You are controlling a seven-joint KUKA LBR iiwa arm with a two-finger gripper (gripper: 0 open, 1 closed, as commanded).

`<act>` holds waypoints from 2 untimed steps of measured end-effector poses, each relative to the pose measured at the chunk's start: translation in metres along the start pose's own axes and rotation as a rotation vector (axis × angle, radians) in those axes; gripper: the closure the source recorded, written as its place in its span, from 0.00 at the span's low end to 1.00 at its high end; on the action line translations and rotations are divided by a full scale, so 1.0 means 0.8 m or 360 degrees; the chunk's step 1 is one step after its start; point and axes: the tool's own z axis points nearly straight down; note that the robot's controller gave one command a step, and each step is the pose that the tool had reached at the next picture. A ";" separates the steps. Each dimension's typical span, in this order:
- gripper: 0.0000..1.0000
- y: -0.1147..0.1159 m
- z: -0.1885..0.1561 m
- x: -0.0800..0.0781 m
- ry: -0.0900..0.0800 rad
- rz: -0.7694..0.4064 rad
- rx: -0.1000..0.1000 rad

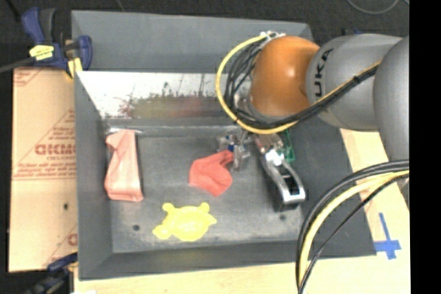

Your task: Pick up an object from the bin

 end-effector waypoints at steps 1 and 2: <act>1.00 0.000 0.000 0.000 0.0000 0.0001 0.0000; 1.00 -0.015 -0.117 -0.012 -0.0007 -0.0034 0.0002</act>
Offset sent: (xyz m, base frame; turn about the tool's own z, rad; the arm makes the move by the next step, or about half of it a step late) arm 0.0107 -0.0072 0.0928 -0.0253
